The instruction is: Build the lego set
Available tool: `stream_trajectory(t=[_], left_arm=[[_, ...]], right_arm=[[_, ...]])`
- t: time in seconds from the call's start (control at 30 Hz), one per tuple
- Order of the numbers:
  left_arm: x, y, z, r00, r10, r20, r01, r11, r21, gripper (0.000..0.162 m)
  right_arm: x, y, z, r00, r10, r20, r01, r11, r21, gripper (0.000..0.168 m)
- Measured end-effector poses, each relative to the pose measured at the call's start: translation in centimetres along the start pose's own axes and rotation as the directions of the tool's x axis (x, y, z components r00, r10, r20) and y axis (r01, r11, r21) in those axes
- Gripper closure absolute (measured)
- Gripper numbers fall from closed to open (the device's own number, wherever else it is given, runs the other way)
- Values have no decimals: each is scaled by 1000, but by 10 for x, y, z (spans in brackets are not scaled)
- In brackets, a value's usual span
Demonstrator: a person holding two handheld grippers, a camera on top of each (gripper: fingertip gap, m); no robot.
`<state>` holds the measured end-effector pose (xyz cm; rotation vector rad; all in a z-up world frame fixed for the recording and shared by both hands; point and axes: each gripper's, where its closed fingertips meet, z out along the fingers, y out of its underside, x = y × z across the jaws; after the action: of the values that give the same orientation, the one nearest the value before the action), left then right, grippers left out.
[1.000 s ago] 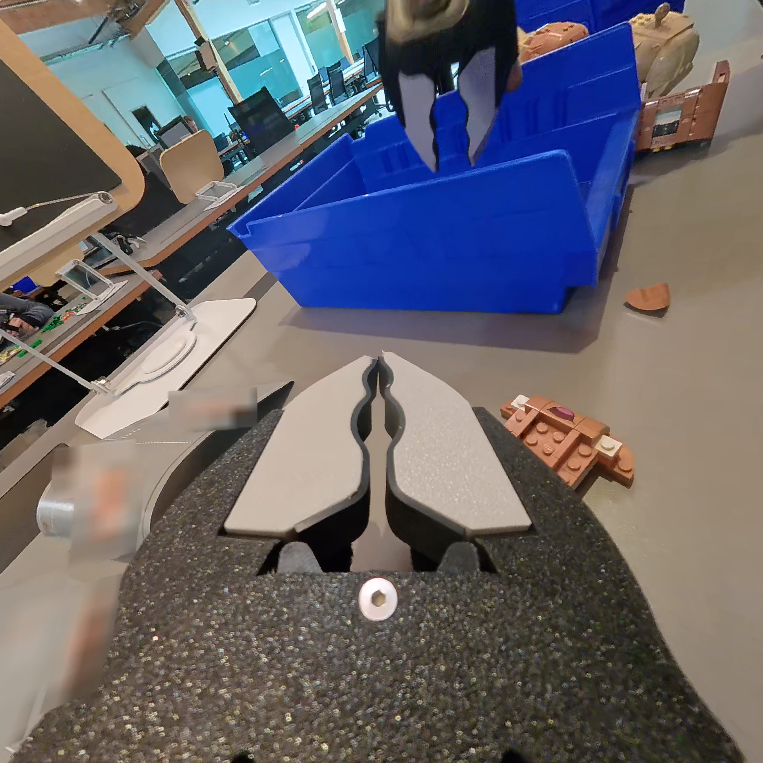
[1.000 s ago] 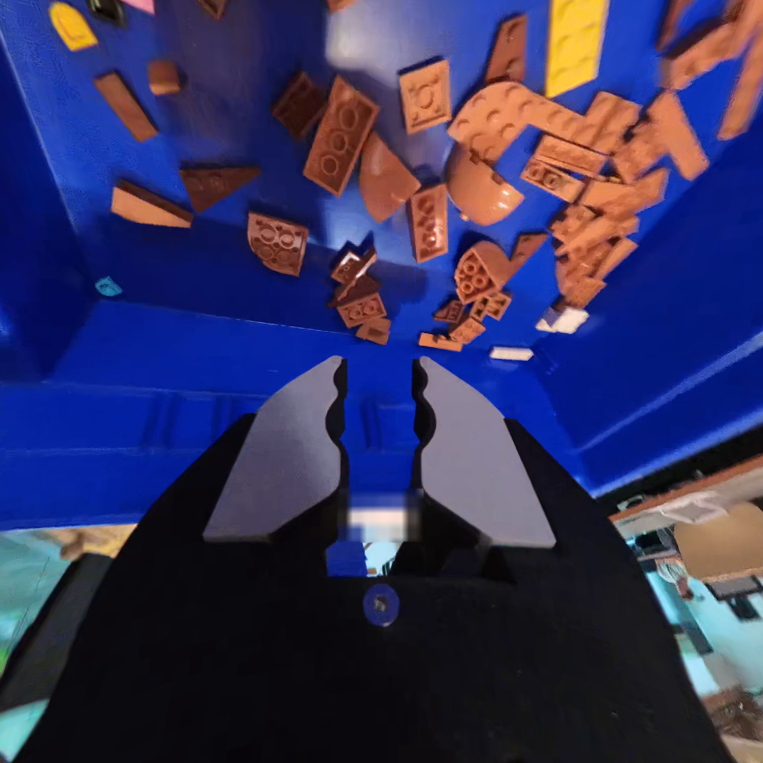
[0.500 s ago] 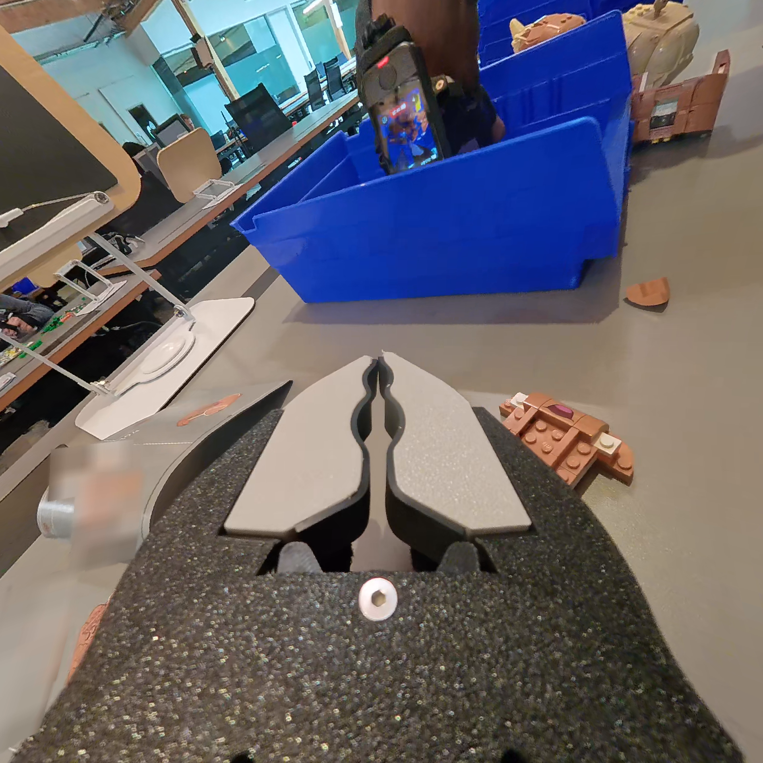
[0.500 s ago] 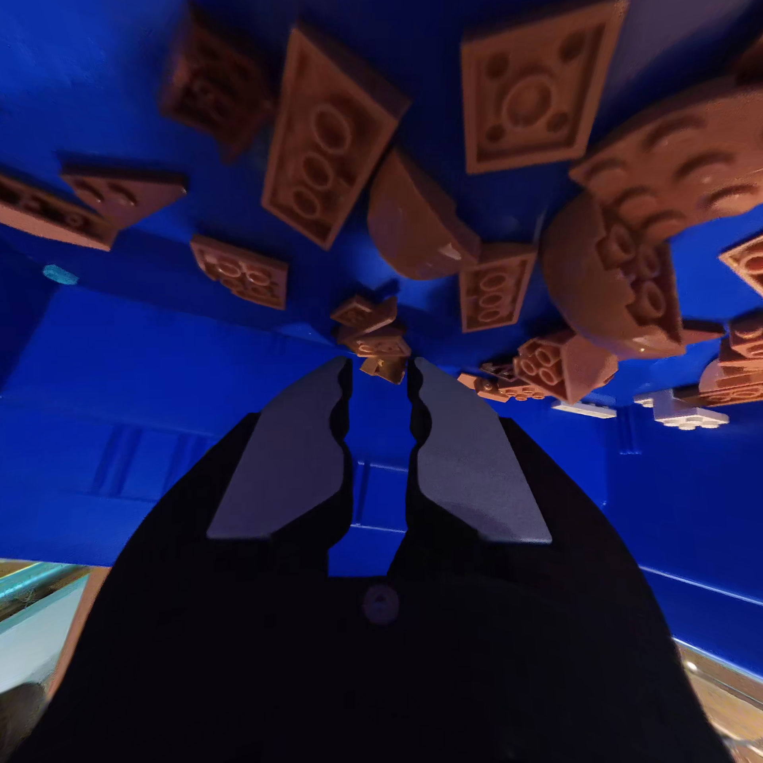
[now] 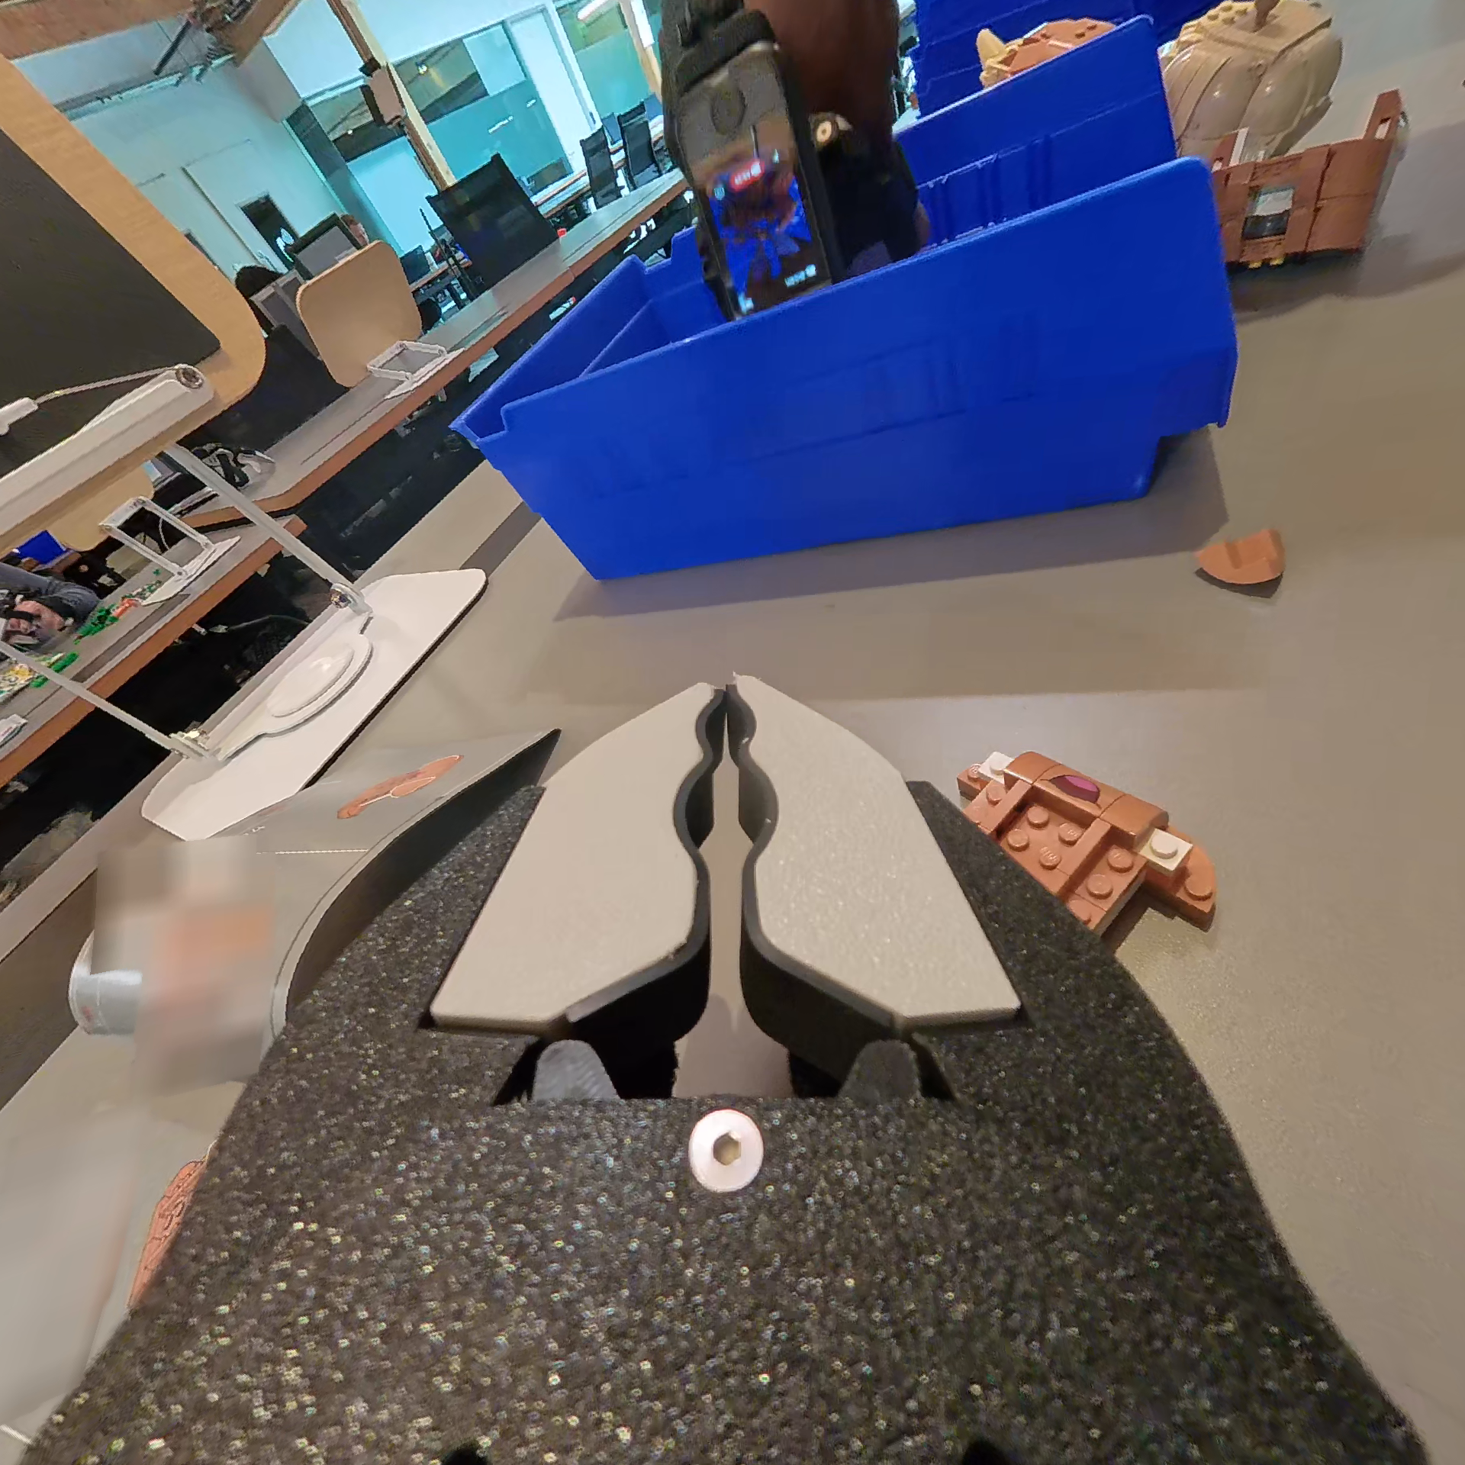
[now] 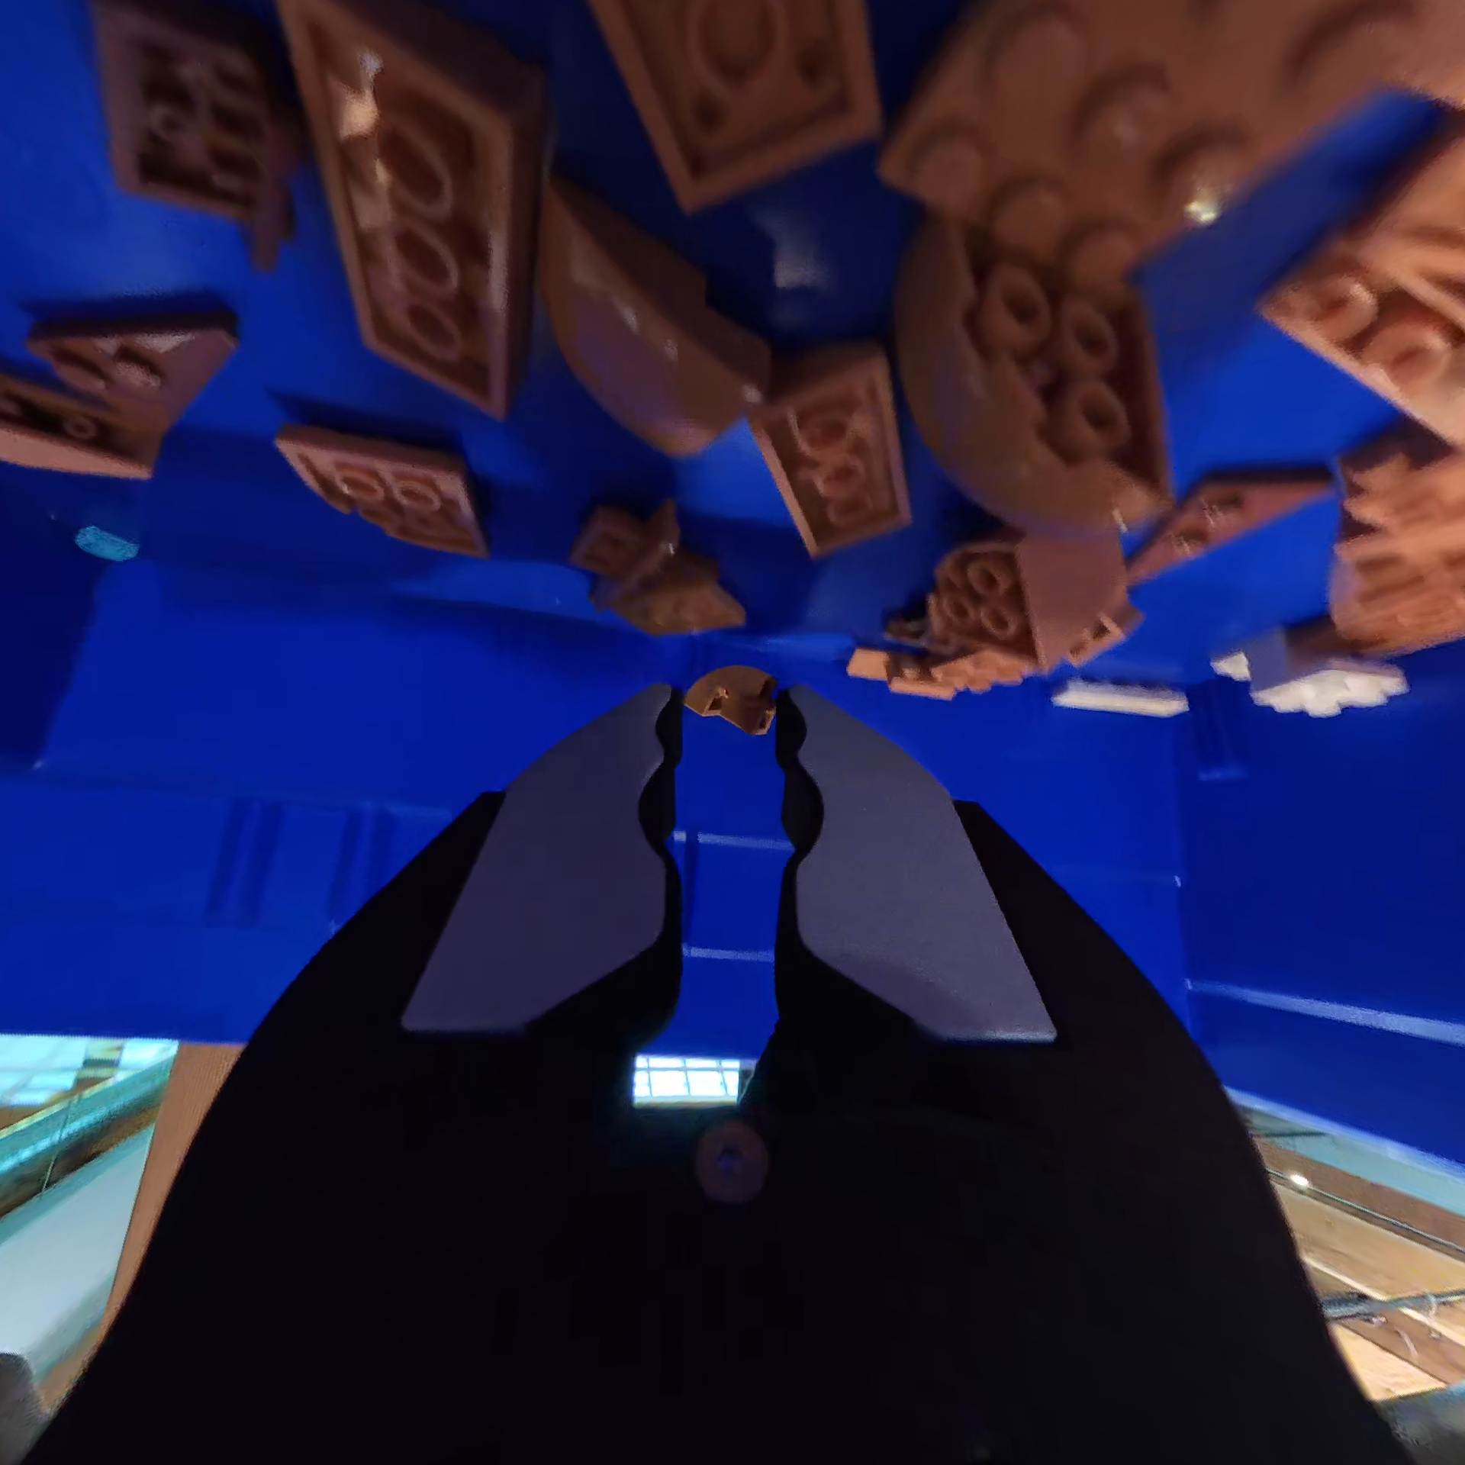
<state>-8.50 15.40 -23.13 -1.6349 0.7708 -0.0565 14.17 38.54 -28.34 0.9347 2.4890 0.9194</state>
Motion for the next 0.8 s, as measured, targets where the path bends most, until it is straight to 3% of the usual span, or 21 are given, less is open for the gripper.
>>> stream_trajectory(t=[0.13, 0.2, 0.3, 0.37, 0.57, 0.8], left_arm=[[0, 0, 0, 1000, 3, -1, -3, 1000, -1, 162], [0, 0, -1, 1000, 6, -1, -6, 1000, 0, 162], [2, -1, -1, 1000, 3, -6, -3, 1000, 2, 162], [3, -1, -1, 1000, 9, -7, -9, 1000, 1, 162], [-1, -2, -1, 1000, 3, 11, -3, 1000, 6, 162], [-19, -8, -7, 993, 22, 120, -25, 999, 22, 162]], right_arm=[[2, 6, -23, 996, 54, -75, -49, 997, 67, 146], [-2, 0, -46, 985, 123, -117, -98, 974, 205, 146], [-19, -24, -97, 958, 257, -126, -151, 828, 540, 146], [-32, -33, -125, 930, 344, -132, -165, 709, 685, 146], [-57, -39, -149, 800, 566, -197, -248, 612, 751, 146], [-73, -40, -149, 702, 680, -213, -336, 579, 743, 146]])
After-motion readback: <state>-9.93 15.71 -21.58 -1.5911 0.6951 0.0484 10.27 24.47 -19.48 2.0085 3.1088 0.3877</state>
